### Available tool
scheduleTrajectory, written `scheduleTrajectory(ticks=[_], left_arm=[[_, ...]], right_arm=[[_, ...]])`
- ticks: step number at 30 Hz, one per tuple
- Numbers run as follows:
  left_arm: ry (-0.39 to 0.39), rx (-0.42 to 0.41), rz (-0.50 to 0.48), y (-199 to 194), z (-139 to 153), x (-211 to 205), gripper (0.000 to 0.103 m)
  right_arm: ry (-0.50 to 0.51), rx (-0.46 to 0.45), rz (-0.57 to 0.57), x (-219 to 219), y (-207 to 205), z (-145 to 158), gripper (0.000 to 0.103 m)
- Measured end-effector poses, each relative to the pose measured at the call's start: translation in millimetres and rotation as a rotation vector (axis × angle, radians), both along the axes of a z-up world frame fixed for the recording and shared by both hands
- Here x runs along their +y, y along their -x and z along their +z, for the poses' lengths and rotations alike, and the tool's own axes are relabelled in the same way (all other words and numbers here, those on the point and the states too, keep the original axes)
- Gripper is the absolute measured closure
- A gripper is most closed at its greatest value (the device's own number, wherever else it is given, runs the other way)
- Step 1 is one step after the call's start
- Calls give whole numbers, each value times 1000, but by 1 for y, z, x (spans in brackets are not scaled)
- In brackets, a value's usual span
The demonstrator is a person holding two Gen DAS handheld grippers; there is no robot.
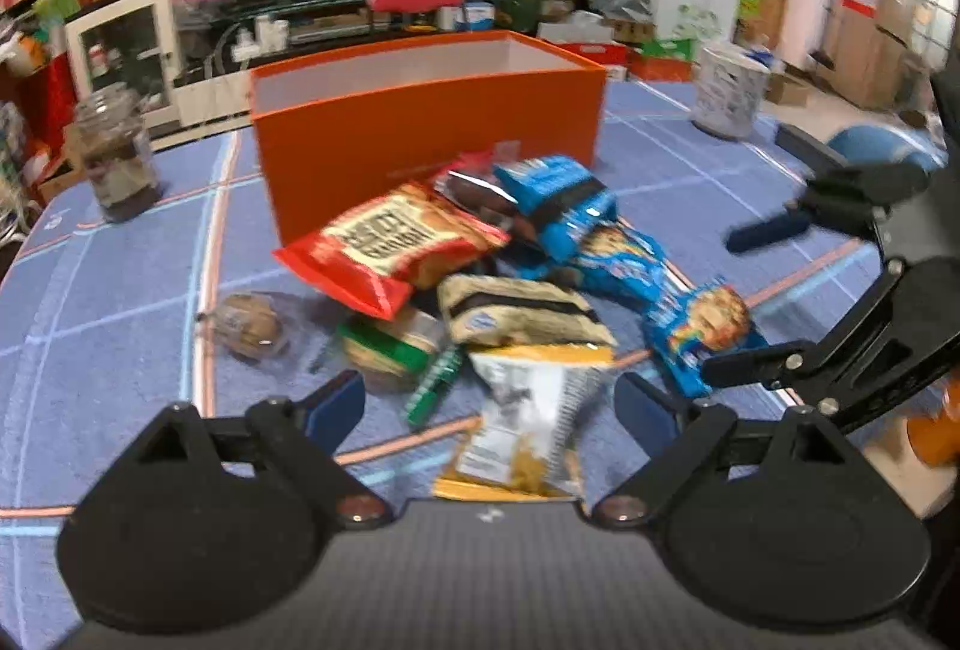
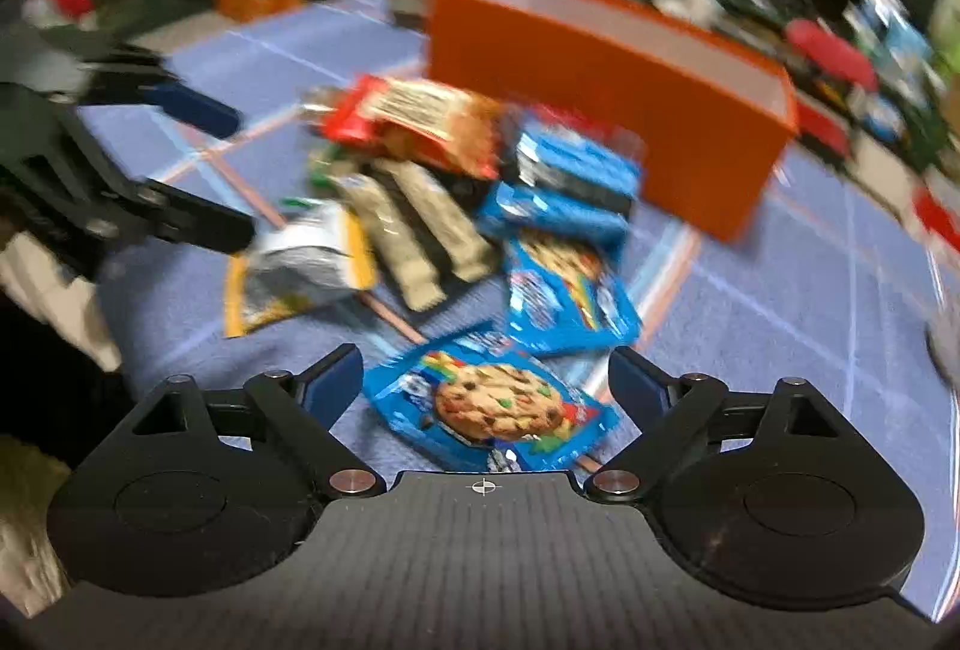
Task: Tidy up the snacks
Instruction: 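Lower the right tool onto the blue cookie pack and grasp it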
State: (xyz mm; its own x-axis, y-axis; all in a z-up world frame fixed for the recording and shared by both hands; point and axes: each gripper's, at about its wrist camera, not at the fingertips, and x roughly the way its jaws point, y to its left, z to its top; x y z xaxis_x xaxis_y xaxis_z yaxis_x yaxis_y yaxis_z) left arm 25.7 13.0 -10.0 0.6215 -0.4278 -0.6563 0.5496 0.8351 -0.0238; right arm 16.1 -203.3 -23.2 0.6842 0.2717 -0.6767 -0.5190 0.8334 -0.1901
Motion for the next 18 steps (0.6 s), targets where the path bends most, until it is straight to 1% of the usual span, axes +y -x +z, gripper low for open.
scheduleTrajectory(ticks=[2, 4, 5, 7, 8, 10, 12, 14, 15, 17, 18], left_arm=[[-23, -8, -25, 2, -2, -5, 12], [-25, -4, -31, 2, -2, -4, 12], [-21, 1, -30, 1, -3, -3, 12], [-24, 9, -19, -2, -5, -2, 12], [-28, 11, -15, -3, -6, -2, 12], [-31, 16, -6, -6, -7, -2, 12], [-24, 20, 4, -9, -6, -2, 12], [-22, 20, 7, -10, -6, -2, 12], [-23, 16, 8, -9, -5, -3, 12], [-25, 14, 6, -8, -5, -4, 11], [-27, 12, 3, -7, -5, -5, 11]], right_arm=[[54, -24, 123, 1, 4, -3, 19], [62, 14, 230, -3, -1, -8, 20], [62, 37, 255, -3, -7, -8, 21], [73, 71, 265, -7, -18, -10, 25], [80, 85, 256, -8, -24, -11, 27], [86, 121, 242, -8, -33, -13, 39], [83, 137, 226, -9, -31, -13, 41], [84, 146, 183, -9, -25, -16, 44], [84, 156, 136, -9, -21, -17, 42], [65, 167, 25, -5, -14, -18, 33], [51, 162, -43, -3, -9, -19, 20]])
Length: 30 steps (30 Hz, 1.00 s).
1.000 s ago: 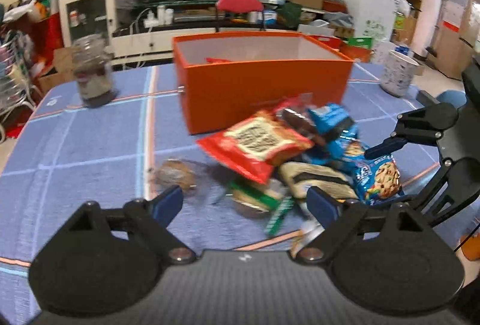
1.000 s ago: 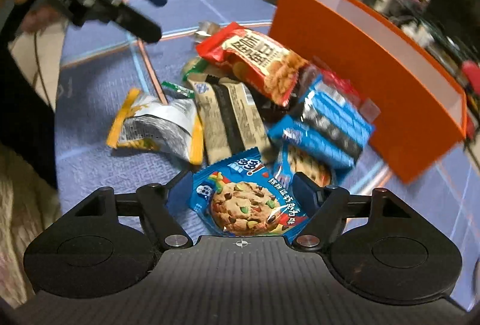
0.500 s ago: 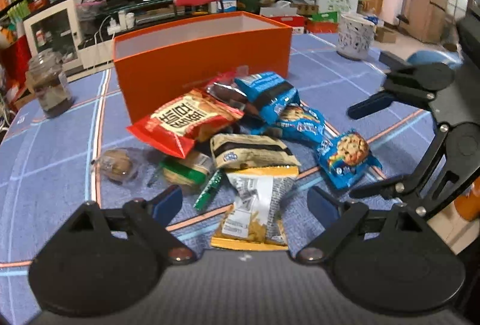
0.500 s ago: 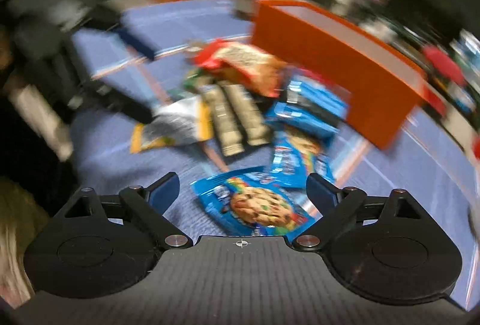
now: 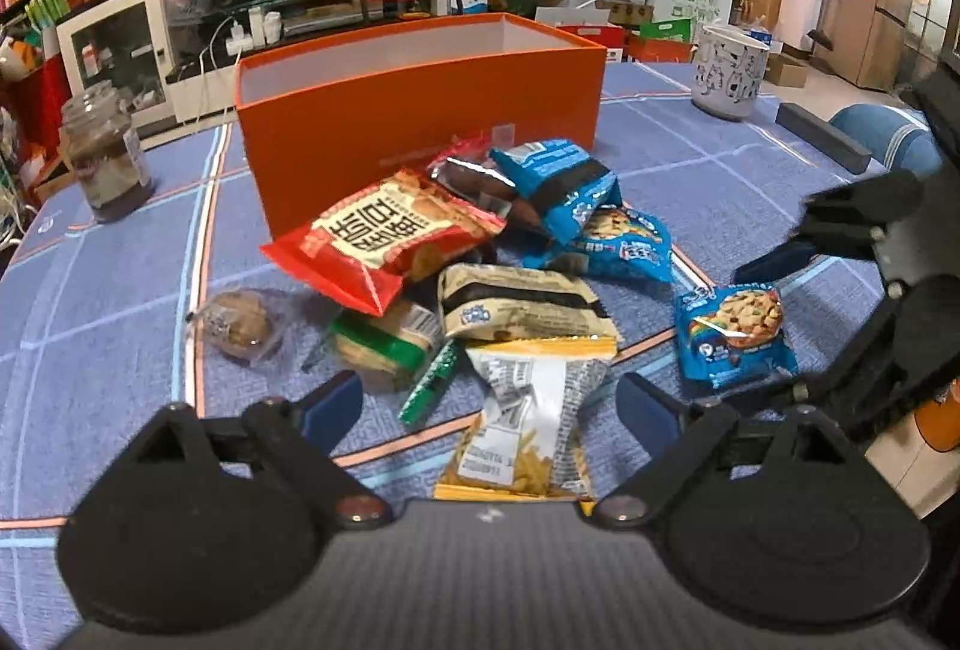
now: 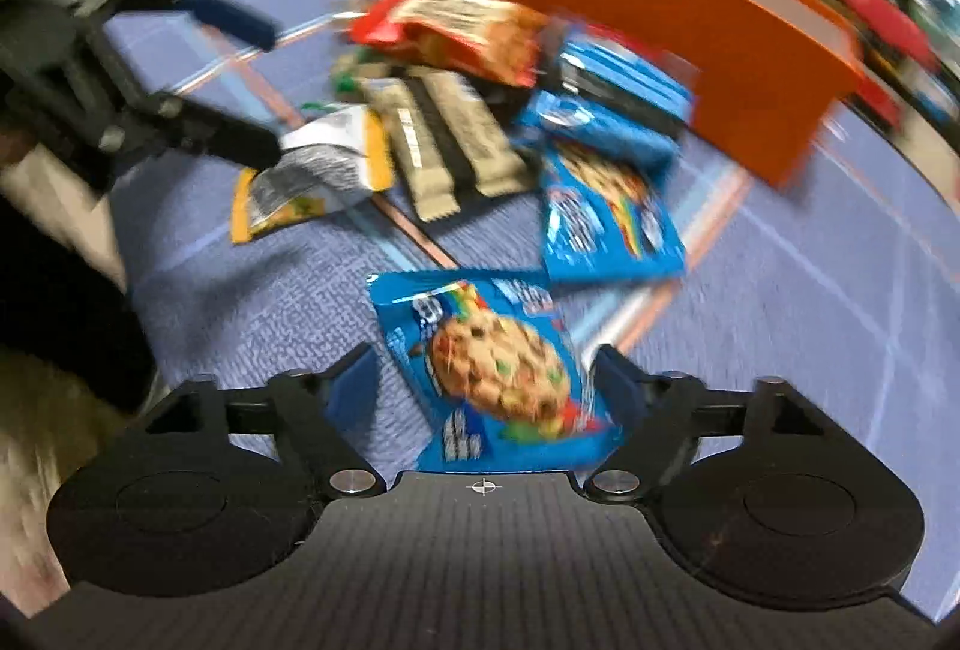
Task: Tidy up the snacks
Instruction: 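Lower the right tool onto the blue cookie pack and grasp it, then lower the left tool over the white-and-yellow chip bag and grasp it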
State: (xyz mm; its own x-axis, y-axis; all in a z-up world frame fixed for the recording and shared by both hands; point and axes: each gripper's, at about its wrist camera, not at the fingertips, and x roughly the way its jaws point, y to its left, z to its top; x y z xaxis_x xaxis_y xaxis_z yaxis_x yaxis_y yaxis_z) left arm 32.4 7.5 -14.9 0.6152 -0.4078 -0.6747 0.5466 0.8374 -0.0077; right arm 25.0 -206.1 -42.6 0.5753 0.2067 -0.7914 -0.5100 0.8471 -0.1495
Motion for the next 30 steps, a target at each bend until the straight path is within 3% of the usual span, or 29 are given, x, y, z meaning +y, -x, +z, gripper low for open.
scheduleTrajectory(ticks=[1, 3, 9, 13, 16, 30], left_arm=[[-4, -3, -4, 1, 0, -1, 11], [-14, -7, -14, 4, -2, -4, 11], [-45, -42, -68, 7, -8, -16, 12], [1, 21, -61, 0, -12, -17, 20], [-1, 51, -56, -4, -17, -18, 24], [-16, 95, -56, -13, -29, -29, 27]], right_arm=[[-7, -12, -64, 2, 5, -1, 12], [-11, -24, -120, 7, 14, -1, 13], [-27, -197, -16, 9, 36, 15, 15], [-59, -165, -19, 2, 27, 9, 32], [-105, -127, -31, -6, 21, 4, 35], [-119, -88, -45, -8, 7, -6, 33]])
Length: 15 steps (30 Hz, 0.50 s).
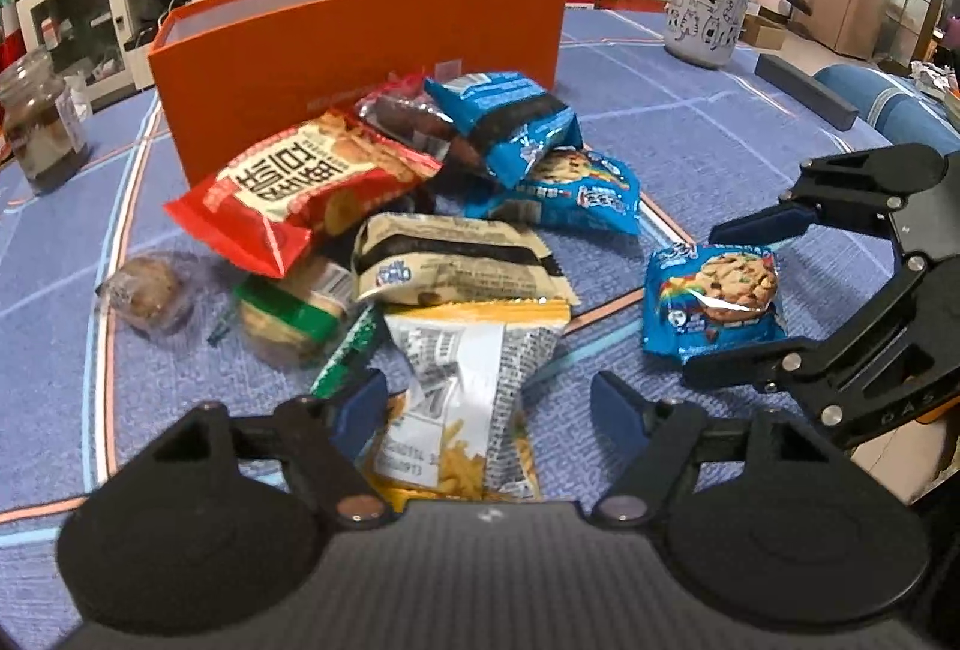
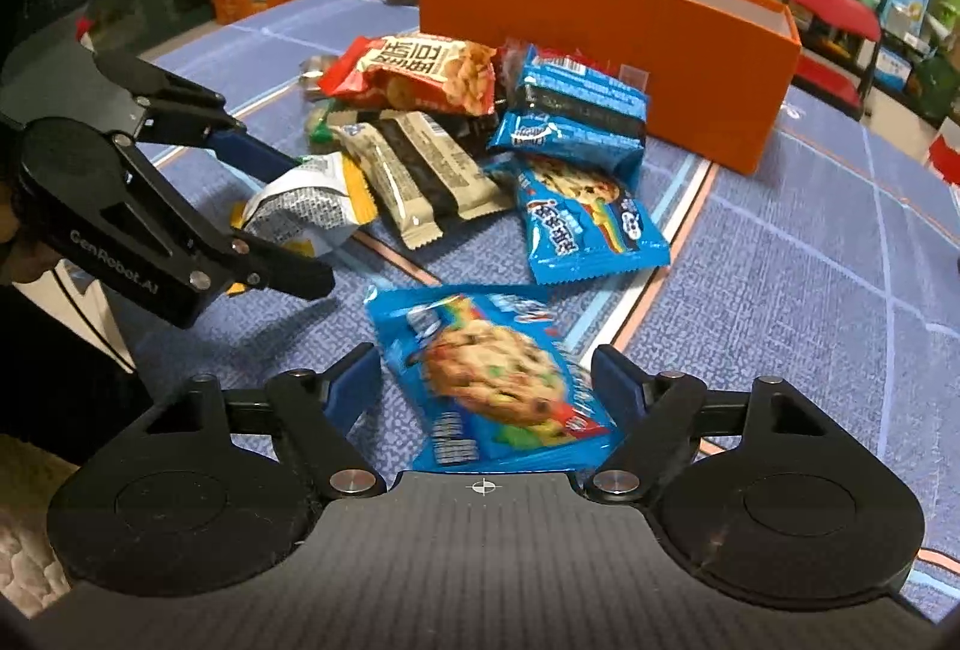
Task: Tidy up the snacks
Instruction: 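Lower the left tool over the white-and-yellow chip bag and grasp it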
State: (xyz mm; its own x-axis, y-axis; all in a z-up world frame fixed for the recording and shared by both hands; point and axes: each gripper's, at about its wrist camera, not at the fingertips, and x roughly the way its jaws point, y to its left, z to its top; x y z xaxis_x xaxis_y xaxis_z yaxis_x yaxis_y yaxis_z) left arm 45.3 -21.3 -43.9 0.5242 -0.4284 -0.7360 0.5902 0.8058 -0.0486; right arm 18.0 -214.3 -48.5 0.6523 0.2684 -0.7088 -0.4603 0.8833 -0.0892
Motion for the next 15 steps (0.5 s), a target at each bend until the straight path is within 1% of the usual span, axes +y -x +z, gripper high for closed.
scheduleTrajectory(ticks=[3, 5, 7, 11, 15], left_arm=[[6, 0, -3, 1, 1, 0, 27], [0, -2, -2, 1, 0, 0, 28], [-5, -2, -2, 0, -1, -1, 29], [-8, 2, 10, -2, -3, -2, 33], [-13, 4, 17, -3, -3, -2, 33]], right_arm=[[-21, 2, -8, -3, -2, 2, 33], [-34, 10, -9, -4, -4, 2, 35], [-33, 22, -4, -3, -6, 0, 38], [-26, 36, 4, -1, -7, -3, 40], [-25, 38, 5, 0, -6, -4, 40]])
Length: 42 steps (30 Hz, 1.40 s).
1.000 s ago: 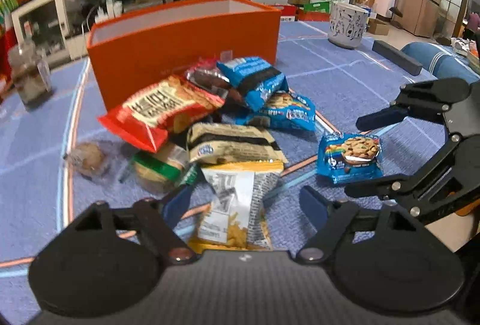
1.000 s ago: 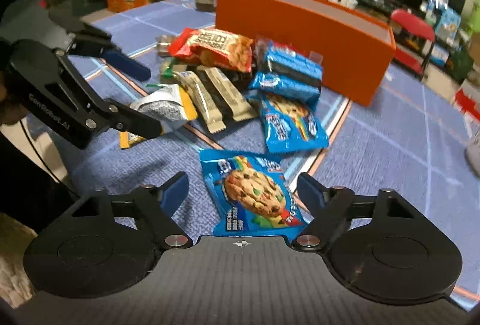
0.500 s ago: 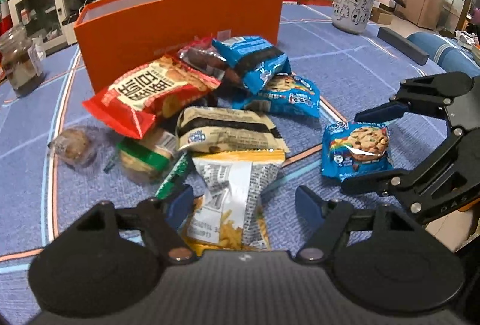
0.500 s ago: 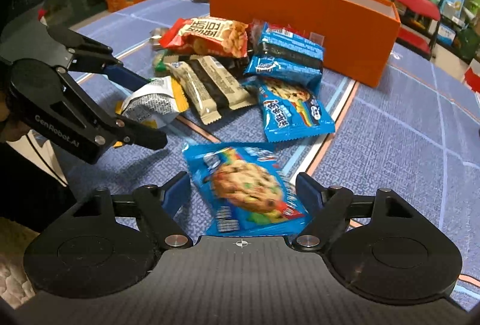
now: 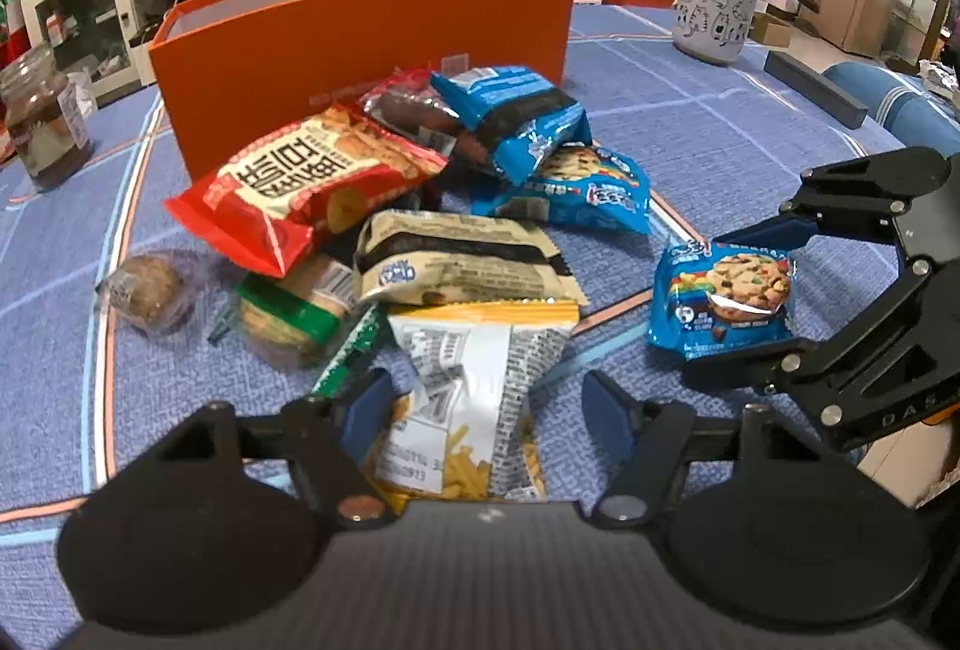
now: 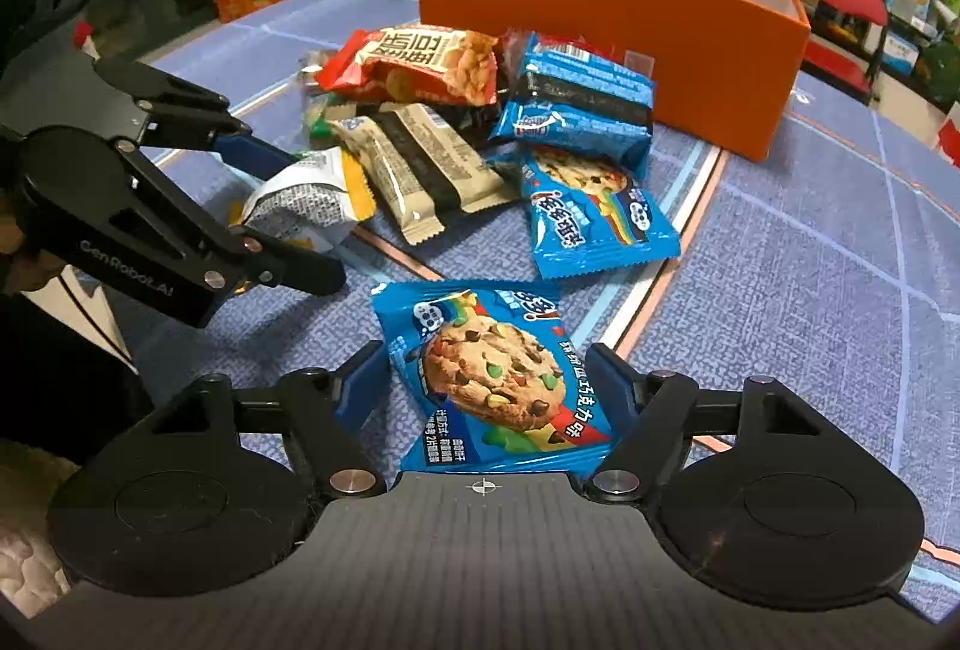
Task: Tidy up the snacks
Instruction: 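Lower the left tool over the white-and-yellow chip bag and grasp it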
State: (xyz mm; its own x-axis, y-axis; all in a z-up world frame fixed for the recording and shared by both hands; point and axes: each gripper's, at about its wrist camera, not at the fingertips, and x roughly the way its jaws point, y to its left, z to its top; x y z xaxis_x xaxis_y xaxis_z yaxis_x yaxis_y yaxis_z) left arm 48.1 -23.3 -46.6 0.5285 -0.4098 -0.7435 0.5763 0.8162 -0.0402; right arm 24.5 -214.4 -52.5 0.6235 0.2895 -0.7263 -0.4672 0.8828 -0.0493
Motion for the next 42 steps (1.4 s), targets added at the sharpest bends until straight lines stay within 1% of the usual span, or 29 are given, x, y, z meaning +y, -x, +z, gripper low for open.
scheduleTrajectory(ticks=[16, 20, 25, 32, 38, 39, 40, 41, 42], left_arm=[[-12, -8, 10, 1, 0, 0, 33], [-4, -3, 16, 1, 0, 2, 34], [-12, -9, 21, 2, 0, 1, 35], [-22, -14, 32, 3, 0, -1, 36], [-26, -17, 59, 2, 0, -1, 41], [-25, -16, 61, 2, 0, -1, 43], [-24, -15, 65, 1, 0, -1, 44], [-24, -16, 75, 1, 1, 0, 46], [-23, -15, 81, 0, 1, 0, 50]], right_arm=[[-5, 3, -4, -1, -1, 0, 41], [-4, 4, -7, 0, -1, 0, 41], [-5, 4, -10, -1, -1, -1, 43], [-4, 7, -17, 0, -2, 0, 43], [-2, 8, -24, 1, -2, 0, 45], [-1, 8, -24, 1, -2, 0, 47], [-1, 6, -25, 2, -2, 0, 53], [-2, 5, -25, 2, -2, 1, 56], [-1, 2, -26, 2, -2, 1, 61]])
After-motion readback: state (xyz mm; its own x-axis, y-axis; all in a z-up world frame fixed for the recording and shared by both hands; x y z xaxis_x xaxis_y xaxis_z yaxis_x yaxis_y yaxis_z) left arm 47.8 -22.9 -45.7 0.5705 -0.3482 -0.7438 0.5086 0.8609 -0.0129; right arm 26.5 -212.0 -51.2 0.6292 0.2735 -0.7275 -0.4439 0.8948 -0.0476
